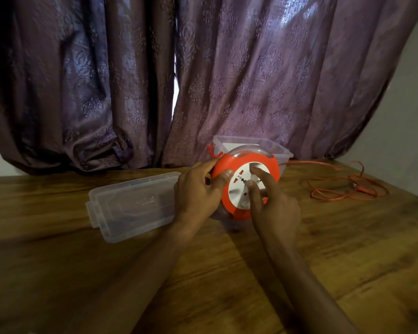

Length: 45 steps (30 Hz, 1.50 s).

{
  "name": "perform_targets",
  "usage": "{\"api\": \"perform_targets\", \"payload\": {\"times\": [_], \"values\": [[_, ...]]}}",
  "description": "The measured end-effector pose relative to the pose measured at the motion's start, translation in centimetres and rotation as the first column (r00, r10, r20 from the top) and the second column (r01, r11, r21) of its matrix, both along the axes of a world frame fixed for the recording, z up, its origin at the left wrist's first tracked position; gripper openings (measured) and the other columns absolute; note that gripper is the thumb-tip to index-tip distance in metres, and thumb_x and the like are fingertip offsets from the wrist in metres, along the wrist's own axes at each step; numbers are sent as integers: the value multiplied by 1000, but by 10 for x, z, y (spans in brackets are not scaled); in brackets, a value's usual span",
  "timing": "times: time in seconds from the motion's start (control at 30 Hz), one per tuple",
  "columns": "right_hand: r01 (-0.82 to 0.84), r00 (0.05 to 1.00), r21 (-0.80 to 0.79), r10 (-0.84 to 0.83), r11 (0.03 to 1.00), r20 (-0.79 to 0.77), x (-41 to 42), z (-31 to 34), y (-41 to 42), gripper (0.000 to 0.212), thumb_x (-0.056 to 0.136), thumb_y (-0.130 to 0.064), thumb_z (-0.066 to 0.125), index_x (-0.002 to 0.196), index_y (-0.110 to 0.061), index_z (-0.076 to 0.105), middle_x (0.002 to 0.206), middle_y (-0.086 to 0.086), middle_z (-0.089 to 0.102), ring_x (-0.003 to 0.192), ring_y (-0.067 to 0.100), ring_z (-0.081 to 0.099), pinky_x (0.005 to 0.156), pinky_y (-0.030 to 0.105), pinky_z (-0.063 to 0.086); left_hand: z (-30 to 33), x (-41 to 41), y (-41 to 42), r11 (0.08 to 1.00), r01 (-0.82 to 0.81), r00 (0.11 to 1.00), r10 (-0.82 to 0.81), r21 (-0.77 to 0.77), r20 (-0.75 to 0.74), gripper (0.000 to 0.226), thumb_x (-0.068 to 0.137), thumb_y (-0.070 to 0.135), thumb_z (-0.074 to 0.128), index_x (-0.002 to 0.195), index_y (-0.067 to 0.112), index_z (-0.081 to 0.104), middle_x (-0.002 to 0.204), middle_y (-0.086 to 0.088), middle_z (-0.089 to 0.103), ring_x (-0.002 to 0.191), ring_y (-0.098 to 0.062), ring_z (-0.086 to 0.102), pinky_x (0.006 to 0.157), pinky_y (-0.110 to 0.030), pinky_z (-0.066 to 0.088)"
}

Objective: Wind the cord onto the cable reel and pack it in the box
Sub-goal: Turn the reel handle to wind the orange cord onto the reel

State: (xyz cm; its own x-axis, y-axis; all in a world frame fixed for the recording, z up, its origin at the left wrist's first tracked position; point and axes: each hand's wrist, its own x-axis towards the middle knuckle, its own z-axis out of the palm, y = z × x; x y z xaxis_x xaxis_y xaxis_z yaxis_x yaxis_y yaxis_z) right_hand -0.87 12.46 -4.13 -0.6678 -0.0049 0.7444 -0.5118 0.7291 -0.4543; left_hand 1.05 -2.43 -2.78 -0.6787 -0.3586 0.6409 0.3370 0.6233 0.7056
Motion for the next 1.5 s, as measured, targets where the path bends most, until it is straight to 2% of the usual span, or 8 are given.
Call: {"api": "perform_targets", "payload": {"times": [0.27,0.4,0.5,0.6,0.73,0.87,1.2,1.5], "values": [[-42,987,-361,93,932,127,1,3,0,35,89,-42,63,120,-26,63,93,-2,74,81,10,66,70,24,42,0,-1,3,1000,15,1000,-15,4,-10,54,83,65,51,124,31,65,109,10,71,96,-10,66,85,-39,55],[-75,969,-427,167,901,182,1,1,-3,34,88,-40,65,119,-26,61,68,-21,62,84,7,67,79,29,49,-2,0,2,999,37,999,-37,39,-12,53,83,64,53,123,31,66,107,10,72,94,-11,68,83,-41,57],[-80,993,-240,99,967,65,3,3,-4,37,87,-34,66,121,-30,53,81,-16,65,77,15,65,69,32,48,1,1,-1,995,42,999,-42,89,-7,53,81,65,53,119,30,68,102,10,73,92,-11,68,83,-42,57],[-65,995,61,69,996,-73,5,10,-2,49,86,-20,63,128,-36,42,118,-4,57,84,24,62,61,35,49,5,0,-6,992,21,1000,-20,124,-8,49,79,66,54,112,33,69,94,10,74,88,-11,68,83,-41,55],[-58,998,332,59,941,10,6,10,-8,73,80,-8,63,131,-49,31,150,-1,31,91,30,64,55,28,41,6,-4,-13,983,31,1000,-31,180,-4,41,81,61,60,112,35,69,91,13,75,87,-9,70,82,-42,57],[-37,999,393,34,919,14,5,8,-8,88,78,-5,65,136,-56,23,155,3,26,94,31,66,54,32,46,7,-3,-13,979,50,999,-48,196,-13,41,82,57,61,113,32,70,91,12,75,86,-8,70,81,-43,58],[57,998,326,-54,944,-16,3,9,-2,60,89,-40,57,138,-56,26,125,-1,49,79,31,64,57,36,49,9,1,-6,987,64,998,-61,148,-22,44,82,59,58,116,34,68,95,15,74,91,-8,69,85,-42,57],[59,991,-163,-38,985,129,6,8,-4,58,74,-68,59,124,-39,52,81,-5,73,84,26,68,73,37,52,5,4,3,996,71,997,-71,50,-18,51,83,61,55,124,33,65,108,11,72,95,-9,66,86,-40,56]]}}
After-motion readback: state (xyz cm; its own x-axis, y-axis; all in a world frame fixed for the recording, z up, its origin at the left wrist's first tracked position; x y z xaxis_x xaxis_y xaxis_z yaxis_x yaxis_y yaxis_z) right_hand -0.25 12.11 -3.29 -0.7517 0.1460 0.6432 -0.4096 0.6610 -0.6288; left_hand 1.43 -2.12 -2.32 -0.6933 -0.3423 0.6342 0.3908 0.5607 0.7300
